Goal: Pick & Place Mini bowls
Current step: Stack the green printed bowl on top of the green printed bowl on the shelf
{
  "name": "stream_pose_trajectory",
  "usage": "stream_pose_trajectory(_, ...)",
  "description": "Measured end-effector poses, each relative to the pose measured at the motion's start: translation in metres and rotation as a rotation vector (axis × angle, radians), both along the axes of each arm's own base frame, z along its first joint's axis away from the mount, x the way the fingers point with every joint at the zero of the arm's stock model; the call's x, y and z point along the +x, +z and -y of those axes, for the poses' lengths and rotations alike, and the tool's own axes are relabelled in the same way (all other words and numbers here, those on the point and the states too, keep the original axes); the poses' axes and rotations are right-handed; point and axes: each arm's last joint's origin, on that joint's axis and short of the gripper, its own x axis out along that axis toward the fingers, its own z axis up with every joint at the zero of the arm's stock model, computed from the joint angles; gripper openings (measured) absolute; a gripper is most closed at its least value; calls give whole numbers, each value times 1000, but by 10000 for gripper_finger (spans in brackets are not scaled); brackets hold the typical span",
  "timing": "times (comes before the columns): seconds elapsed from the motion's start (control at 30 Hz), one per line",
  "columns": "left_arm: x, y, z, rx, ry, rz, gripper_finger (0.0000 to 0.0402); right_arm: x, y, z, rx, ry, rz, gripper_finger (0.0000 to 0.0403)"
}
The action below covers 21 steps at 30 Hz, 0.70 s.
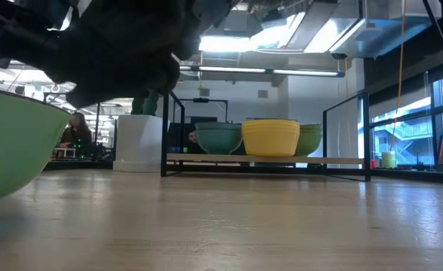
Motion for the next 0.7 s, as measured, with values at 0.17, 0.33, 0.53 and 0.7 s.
stream_pose_trajectory(0.17, 0, 0, 0, 0, 0, 1, 4, 5, 4, 0, 23, -4, 60, 221)
stream_pose_trajectory(0.33, 0, 0, 0, -12, -2, 2, 4, 12, -7, 2, 26, -10, 76, 221)
stream_pose_trajectory(0.53, 0, -1, 1, -23, -44, -4, 4, 16, -16, 12, 35, -44, 42, 220)
stream_pose_trajectory(0.7, 0, -1, 1, -22, -40, -4, 4, 17, -20, 13, 55, -59, 25, 220)
